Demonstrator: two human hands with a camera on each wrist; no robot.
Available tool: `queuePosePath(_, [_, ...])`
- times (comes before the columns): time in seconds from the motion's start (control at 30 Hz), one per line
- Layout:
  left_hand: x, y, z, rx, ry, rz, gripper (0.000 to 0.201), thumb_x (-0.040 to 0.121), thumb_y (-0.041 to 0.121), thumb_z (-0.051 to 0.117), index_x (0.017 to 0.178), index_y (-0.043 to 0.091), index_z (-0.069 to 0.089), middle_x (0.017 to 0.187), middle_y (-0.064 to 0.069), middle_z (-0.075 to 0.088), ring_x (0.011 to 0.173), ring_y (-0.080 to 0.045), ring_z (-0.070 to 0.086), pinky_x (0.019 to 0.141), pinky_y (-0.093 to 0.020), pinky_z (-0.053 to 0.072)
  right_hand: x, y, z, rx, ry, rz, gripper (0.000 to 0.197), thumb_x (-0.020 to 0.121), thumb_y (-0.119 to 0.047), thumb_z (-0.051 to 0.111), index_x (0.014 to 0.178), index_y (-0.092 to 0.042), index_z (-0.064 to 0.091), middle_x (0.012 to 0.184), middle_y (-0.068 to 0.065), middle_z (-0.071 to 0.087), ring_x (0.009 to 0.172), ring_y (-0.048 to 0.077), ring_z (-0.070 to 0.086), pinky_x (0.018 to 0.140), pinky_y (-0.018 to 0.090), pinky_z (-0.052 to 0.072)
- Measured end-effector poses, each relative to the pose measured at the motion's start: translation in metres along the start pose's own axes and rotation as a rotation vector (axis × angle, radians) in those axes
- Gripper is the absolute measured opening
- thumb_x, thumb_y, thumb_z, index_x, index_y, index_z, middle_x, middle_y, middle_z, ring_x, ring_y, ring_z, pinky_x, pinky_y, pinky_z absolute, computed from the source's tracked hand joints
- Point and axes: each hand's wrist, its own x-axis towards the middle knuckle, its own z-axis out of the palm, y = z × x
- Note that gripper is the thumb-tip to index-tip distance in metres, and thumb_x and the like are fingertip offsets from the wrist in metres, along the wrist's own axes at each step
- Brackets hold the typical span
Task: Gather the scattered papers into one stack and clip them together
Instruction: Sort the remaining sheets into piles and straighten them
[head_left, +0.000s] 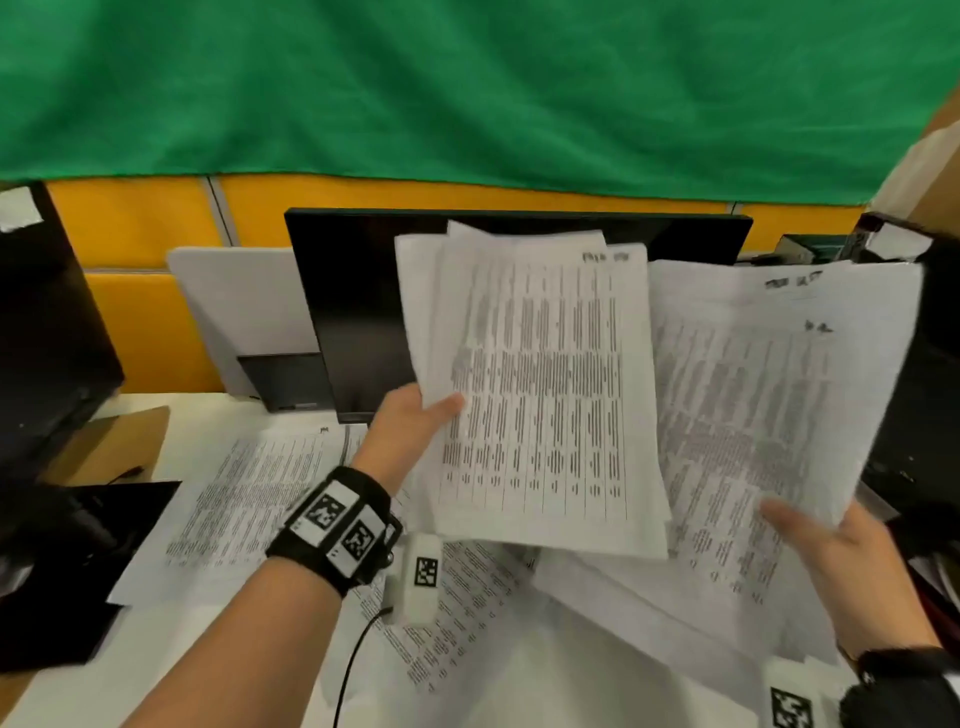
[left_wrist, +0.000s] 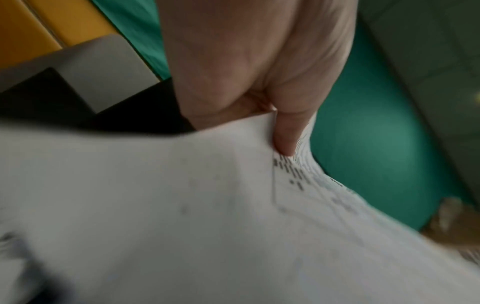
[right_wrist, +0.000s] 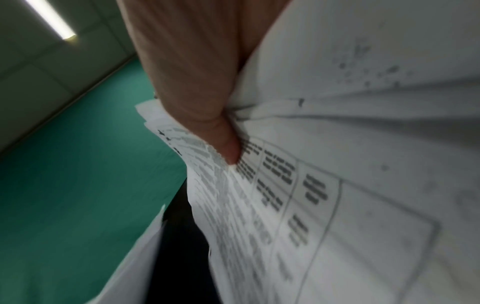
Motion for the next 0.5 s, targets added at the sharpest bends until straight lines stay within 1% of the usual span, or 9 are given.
queuePosePath(0.03, [-0.002,-0.008,0.001,0.0,-0.024,-0.035,0.027,0.093,0.018,0.058,0.117,0.01,0.065,0.114,-0.008,0.07,0.101,-0.021,0.068,0.092,-0.038,0.052,-0.004,0.001,0.007,0.025,-0.046,0.015,0.031,0.09,-0.015,0.058,0.121,-0.013,0.057,0.104,0.004,0.066,0.095,0.025,0.062,0.079,0.034,0.046])
queuePosePath(0.1, [-0.006,-0.025,0.006,-0.008,-0.067,-0.102,0.027,0.093,0.017,0.056,0.117,0.008,0.064,0.117,-0.01,0.069,0.101,-0.021,0.067,0.089,-0.033,0.052,-0.01,0.003,0.02,0.059,-0.122,0.037,0.029,0.089,-0.016,0.06,0.117,-0.015,0.059,0.103,0.003,0.069,0.098,0.025,0.064,0.08,0.036,0.048])
queuePosePath(0.2, [-0.011,-0.047,0.011,-0.061,-0.138,-0.238,0.032,0.091,0.021,0.059,0.121,0.011,0.063,0.117,-0.006,0.069,0.109,-0.022,0.064,0.1,-0.041,0.047,-0.016,0.011,0.038,0.136,-0.2,0.072,0.032,0.086,-0.02,0.063,0.117,-0.014,0.061,0.106,0.008,0.072,0.095,0.026,0.068,0.082,0.04,0.052])
queuePosePath(0.27, [-0.012,-0.06,0.01,-0.126,-0.182,-0.299,0.043,0.083,0.022,0.066,0.125,0.013,0.06,0.121,-0.007,0.068,0.115,-0.026,0.061,0.107,-0.049,0.04,-0.02,0.017,0.05,0.19,-0.244,0.076,0.054,0.072,-0.042,0.073,0.118,-0.016,0.063,0.108,0.009,0.073,0.096,0.028,0.071,0.09,0.045,0.051])
queuePosePath(0.33, [-0.016,-0.066,0.009,-0.171,-0.251,-0.333,0.048,0.082,0.018,0.068,0.129,0.013,0.056,0.124,-0.01,0.066,0.117,-0.029,0.06,0.106,-0.054,0.04,-0.023,0.022,0.06,0.193,-0.263,0.081,0.074,0.054,-0.066,0.074,0.112,-0.022,0.067,0.103,0.005,0.075,0.094,0.026,0.072,0.089,0.042,0.051])
queuePosePath(0.37, [-0.02,-0.068,0.009,-0.158,-0.282,-0.341,0.046,0.084,0.016,0.067,0.128,0.013,0.055,0.124,-0.011,0.066,0.116,-0.029,0.061,0.104,-0.054,0.042,-0.024,0.023,0.064,0.187,-0.26,0.088,0.067,0.059,-0.071,0.068,0.108,-0.025,0.068,0.098,0.001,0.076,0.092,0.023,0.072,0.083,0.038,0.052])
queuePosePath(0.43, [-0.028,-0.072,0.007,-0.116,-0.32,-0.334,0.041,0.086,0.012,0.065,0.127,0.012,0.057,0.121,-0.009,0.068,0.111,-0.027,0.064,0.1,-0.05,0.046,-0.029,0.024,0.071,0.202,-0.265,0.135,0.044,0.08,-0.063,0.05,0.102,-0.027,0.067,0.091,-0.007,0.075,0.087,0.012,0.068,0.071,0.024,0.047])
queuePosePath(0.47, [-0.031,-0.075,0.006,-0.102,-0.319,-0.32,0.041,0.085,0.01,0.065,0.125,0.012,0.058,0.119,-0.008,0.069,0.109,-0.025,0.066,0.098,-0.047,0.049,-0.033,0.022,0.075,0.216,-0.282,0.152,0.039,0.084,-0.058,0.048,0.102,-0.028,0.065,0.09,-0.009,0.074,0.085,0.009,0.067,0.067,0.02,0.045])
queuePosePath(0.5, [-0.034,-0.076,0.003,-0.102,-0.31,-0.308,0.04,0.084,0.007,0.066,0.123,0.011,0.059,0.117,-0.008,0.07,0.106,-0.025,0.067,0.095,-0.044,0.052,-0.033,0.025,0.077,0.201,-0.323,0.142,0.039,0.081,-0.058,0.053,0.104,-0.029,0.064,0.091,-0.009,0.075,0.083,0.009,0.069,0.064,0.016,0.046])
